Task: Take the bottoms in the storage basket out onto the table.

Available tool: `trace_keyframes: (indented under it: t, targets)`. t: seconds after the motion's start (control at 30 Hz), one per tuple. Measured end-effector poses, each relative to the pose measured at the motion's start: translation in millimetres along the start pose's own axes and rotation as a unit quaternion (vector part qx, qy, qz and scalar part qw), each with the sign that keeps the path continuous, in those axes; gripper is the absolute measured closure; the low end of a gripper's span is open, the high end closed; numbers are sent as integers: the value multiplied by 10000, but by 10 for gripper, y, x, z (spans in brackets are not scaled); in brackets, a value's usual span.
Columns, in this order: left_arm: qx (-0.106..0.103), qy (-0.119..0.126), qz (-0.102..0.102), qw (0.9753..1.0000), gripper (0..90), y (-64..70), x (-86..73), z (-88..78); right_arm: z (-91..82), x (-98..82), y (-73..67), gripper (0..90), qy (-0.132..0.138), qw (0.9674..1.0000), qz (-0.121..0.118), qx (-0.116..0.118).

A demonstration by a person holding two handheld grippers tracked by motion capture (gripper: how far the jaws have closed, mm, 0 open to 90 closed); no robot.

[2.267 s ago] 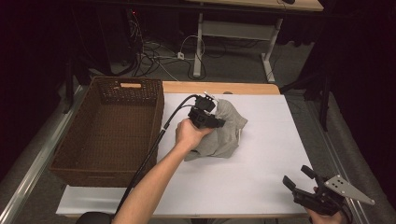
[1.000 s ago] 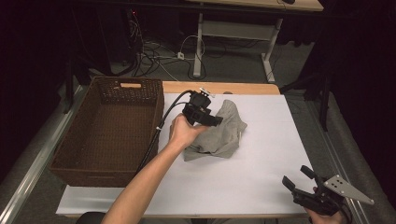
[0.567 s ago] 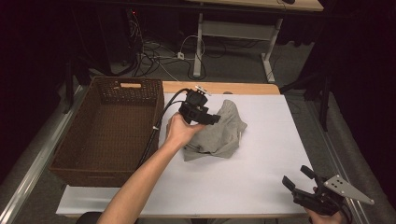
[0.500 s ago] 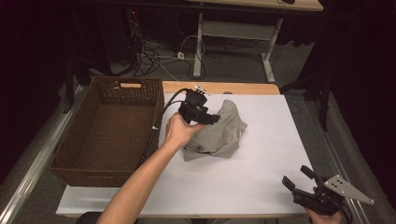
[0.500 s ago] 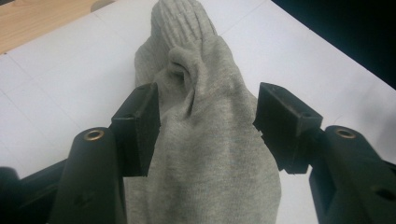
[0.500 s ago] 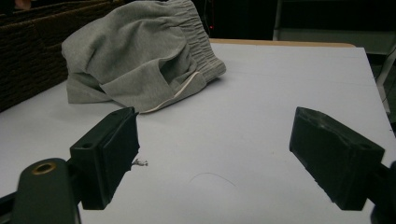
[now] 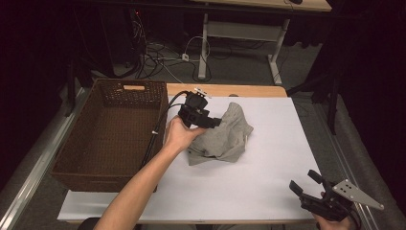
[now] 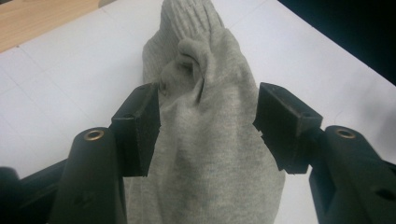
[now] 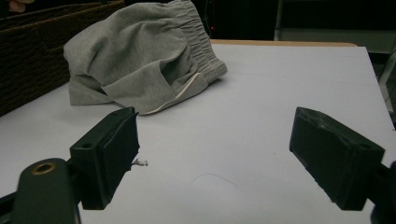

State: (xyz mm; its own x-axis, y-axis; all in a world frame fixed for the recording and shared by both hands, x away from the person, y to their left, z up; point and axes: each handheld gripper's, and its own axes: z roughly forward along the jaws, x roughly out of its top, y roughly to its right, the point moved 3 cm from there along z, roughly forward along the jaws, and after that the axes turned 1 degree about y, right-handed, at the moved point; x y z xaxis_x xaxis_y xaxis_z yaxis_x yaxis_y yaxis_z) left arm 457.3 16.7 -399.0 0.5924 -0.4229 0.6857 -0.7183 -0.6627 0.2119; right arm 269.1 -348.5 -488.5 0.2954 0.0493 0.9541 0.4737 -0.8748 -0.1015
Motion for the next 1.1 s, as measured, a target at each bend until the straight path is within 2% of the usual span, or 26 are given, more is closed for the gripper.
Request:
trace_keyframes:
  t: [0.4, 1.1]
  targets:
    - [5, 51, -41, 10000, 392, -28, -43, -102, 2, 0, -2, 163, -3, 10000, 2, 10]
    - [20, 106, 4, 9999, 392, -48, -133, -269, 2, 0, 0, 163, 3, 10000, 20, 10]
